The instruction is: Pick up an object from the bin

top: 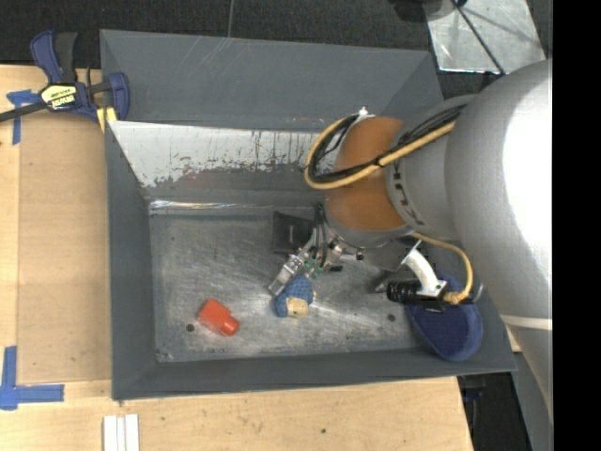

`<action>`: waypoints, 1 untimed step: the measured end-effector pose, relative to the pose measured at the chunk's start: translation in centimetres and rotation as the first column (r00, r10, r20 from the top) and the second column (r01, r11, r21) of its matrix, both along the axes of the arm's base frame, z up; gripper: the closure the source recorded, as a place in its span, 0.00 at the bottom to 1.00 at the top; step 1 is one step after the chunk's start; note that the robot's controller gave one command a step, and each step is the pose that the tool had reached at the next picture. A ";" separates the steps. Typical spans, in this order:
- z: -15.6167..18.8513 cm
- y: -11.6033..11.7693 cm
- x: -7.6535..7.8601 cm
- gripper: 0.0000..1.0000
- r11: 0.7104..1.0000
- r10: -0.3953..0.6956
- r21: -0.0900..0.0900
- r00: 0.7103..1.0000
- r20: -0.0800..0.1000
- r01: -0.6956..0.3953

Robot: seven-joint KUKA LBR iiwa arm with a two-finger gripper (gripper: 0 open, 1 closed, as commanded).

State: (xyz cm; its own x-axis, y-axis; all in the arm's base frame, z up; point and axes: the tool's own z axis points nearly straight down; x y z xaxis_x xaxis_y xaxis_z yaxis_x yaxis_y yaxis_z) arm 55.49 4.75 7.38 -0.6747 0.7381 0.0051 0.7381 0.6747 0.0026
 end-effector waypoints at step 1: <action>0.2 0.1 0.1 0.00 1.000 0.004 -0.003 1.000 0.003 -0.004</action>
Offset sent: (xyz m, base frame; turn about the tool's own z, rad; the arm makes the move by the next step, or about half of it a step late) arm 0.0000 0.0000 0.0000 0.0000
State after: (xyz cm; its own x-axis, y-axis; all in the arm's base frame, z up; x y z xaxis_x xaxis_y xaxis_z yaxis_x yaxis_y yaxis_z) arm 55.58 4.85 7.60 -0.6777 0.7353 0.0008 0.7353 0.6777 0.0029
